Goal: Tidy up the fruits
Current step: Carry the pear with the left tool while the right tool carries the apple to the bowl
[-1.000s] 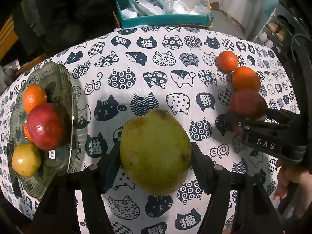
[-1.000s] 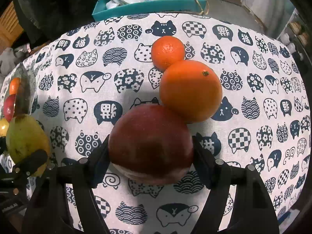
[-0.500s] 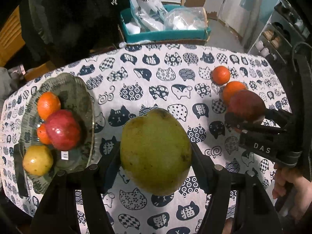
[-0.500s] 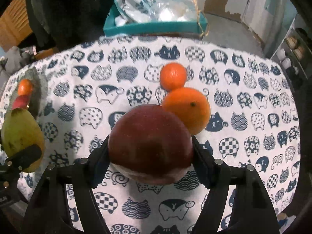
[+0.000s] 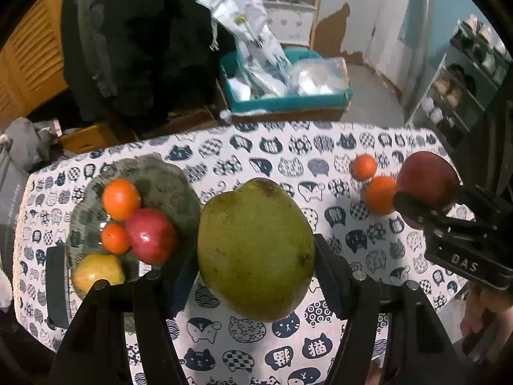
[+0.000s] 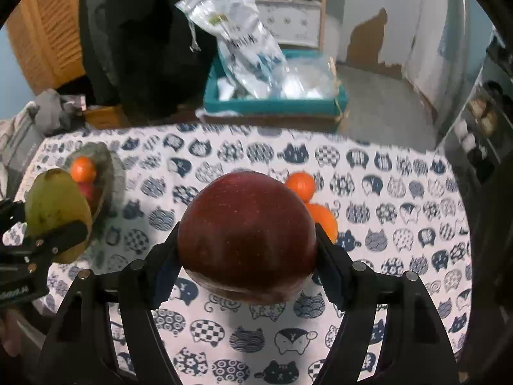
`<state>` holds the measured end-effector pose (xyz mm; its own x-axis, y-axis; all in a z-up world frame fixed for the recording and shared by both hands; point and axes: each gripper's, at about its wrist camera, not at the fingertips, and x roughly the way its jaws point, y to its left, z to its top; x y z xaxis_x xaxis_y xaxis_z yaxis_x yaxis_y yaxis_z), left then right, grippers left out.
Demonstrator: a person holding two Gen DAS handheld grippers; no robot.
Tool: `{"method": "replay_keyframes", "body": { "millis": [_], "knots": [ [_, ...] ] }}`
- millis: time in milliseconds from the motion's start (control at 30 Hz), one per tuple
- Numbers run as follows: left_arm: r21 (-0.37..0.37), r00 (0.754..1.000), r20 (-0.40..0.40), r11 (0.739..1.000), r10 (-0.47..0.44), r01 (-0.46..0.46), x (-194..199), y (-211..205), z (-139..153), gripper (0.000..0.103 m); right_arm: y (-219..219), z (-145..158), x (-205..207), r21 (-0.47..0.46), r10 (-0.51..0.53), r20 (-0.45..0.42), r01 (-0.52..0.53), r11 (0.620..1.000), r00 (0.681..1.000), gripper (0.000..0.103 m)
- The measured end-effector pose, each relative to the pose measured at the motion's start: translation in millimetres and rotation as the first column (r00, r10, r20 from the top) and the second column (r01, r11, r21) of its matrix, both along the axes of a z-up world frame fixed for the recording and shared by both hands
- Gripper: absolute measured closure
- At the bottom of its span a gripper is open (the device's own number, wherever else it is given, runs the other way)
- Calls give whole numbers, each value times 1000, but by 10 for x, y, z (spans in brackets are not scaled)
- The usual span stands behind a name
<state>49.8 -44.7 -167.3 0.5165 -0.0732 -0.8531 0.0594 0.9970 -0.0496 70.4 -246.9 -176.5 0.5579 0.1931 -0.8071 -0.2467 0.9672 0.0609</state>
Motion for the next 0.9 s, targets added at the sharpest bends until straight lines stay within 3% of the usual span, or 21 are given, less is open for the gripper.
{"method": "replay_keyframes", "body": {
  "millis": [433,900],
  "knots": [
    [-26,993,118,999,24,-21,-224,244,514,34,185,572,-234,27,69,127,-73,997,990,28],
    [-35,977,191,995,94,-89,-417,623,790,34,567,937,-318,65,137,197,-152,986,971,28]
  ]
}}
